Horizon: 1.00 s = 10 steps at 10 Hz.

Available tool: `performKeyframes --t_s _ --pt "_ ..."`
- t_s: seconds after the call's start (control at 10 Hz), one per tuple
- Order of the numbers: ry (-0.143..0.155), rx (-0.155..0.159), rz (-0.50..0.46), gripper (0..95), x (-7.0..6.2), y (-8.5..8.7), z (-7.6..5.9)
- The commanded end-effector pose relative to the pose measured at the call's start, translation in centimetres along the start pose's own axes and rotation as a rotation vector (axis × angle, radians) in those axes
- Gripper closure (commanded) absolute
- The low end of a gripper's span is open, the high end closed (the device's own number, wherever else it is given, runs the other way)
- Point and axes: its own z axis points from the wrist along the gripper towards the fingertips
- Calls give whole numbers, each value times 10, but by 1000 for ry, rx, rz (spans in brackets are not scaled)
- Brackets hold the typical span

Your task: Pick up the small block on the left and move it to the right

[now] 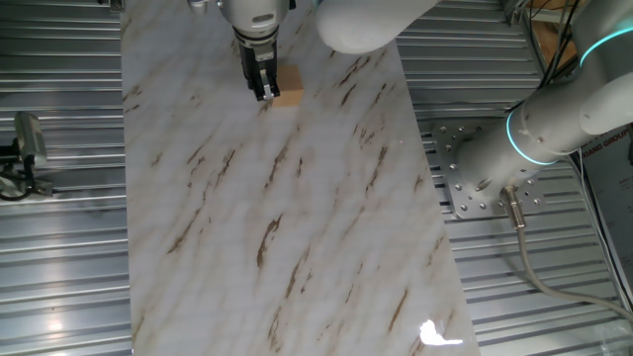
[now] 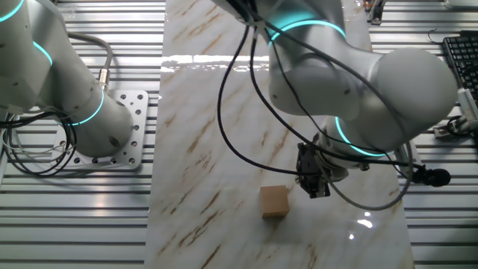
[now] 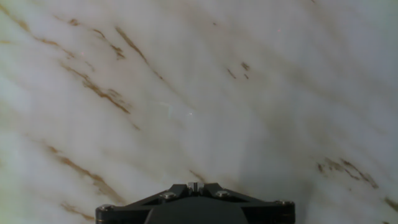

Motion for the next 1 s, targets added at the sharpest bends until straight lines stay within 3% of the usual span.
performKeyframes --t_s 0.1,1.0 --pt "1 -1 7 950 0 0 2" --pt "4 -13 33 950 15 9 7"
